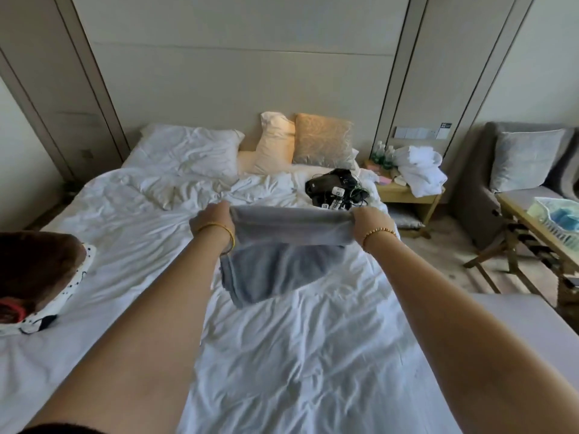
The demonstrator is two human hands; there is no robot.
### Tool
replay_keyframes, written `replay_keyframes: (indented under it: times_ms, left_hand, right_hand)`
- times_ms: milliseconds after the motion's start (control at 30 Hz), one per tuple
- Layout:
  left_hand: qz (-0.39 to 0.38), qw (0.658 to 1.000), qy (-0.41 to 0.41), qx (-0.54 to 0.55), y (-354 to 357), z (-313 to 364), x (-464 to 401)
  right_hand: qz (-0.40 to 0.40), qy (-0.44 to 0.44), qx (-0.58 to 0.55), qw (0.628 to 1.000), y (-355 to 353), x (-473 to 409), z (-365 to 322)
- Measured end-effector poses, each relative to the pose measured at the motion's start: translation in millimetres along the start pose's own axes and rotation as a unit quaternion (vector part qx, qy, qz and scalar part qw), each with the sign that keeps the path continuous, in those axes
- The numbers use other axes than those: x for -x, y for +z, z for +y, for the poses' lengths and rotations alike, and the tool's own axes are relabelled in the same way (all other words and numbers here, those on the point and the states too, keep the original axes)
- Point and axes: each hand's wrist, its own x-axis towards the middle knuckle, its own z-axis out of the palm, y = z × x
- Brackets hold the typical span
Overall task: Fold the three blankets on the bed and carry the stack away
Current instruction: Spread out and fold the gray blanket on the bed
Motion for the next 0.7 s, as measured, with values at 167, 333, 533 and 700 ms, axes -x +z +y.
replay_keyframes:
  times_ms: [167, 333, 533, 700]
  left_hand:
    - [0.099, 0.995, -0.005, 0.034, -16, -9, 0]
    - [-0.031, 0.999, 0.012, -0.039, -11, -29, 2]
    - [-0.031, 0.997, 0.042, -0.064, 20, -38, 7]
    - [-0.008, 0.998, 0.027, -0.056, 23, -27, 2]
  right_hand:
    - [0.075, -0.012, -0.016, 0.997, -20, -6, -6]
    - [-0.058, -0.022, 0.028, 0.998, -16, -9, -17]
    - [-0.095, -0.018, 0.015, 0.995, 16, -9, -14]
    - [-0.051, 0.020, -0.044, 0.998, 28, -8, -9]
